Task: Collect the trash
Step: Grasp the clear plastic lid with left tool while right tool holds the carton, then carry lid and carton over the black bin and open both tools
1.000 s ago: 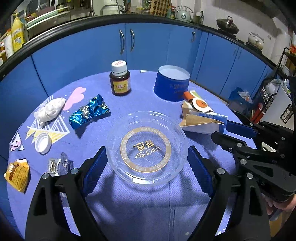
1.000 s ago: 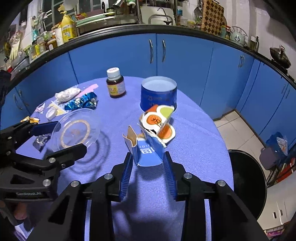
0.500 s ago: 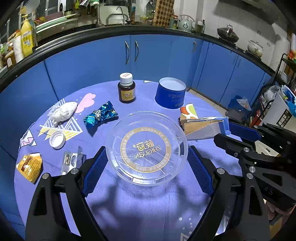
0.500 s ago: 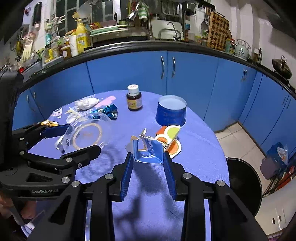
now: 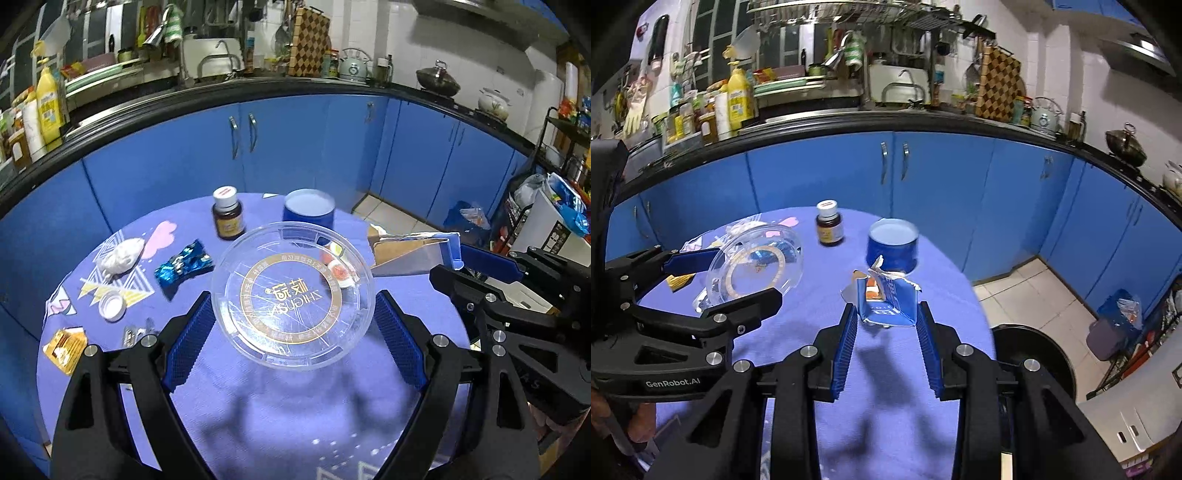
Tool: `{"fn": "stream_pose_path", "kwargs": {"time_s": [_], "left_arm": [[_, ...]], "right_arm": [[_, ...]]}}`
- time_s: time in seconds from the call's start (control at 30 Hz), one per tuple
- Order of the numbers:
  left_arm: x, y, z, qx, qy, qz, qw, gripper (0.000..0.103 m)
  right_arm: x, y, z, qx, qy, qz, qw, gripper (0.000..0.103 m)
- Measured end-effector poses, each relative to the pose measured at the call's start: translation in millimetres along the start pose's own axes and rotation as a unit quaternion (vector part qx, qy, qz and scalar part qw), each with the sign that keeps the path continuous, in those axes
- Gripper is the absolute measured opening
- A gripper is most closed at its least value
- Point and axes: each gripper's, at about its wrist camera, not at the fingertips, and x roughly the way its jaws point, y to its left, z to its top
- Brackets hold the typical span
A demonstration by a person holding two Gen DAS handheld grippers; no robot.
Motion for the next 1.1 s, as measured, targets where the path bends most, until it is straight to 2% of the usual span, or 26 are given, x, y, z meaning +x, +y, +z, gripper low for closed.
{"fn": "stream_pose_path", "kwargs": {"time_s": [0.3, 0.67, 1.1], "left_arm": [[13.4, -43.8, 15.9, 0.028, 0.001, -0.016, 0.9995, 0.085], [34.3, -103.7, 42.1, 0.07, -0.004, -0.034, 0.997, 0.085], [66.8, -151.2, 65.8, 0.097, 0.0, -0.048, 0.9941, 0.085]], "right_arm": [[-12.0, -39.9, -7.4, 0.029, -0.012, -0.035, 0.999, 0.033], [-26.7, -98.0, -12.9, 0.053, -0.029, -0.104, 0.993, 0.033], [-26.1, -143.7, -20.8, 0.074, -0.03, -0.142, 0.987, 0.033]]}}
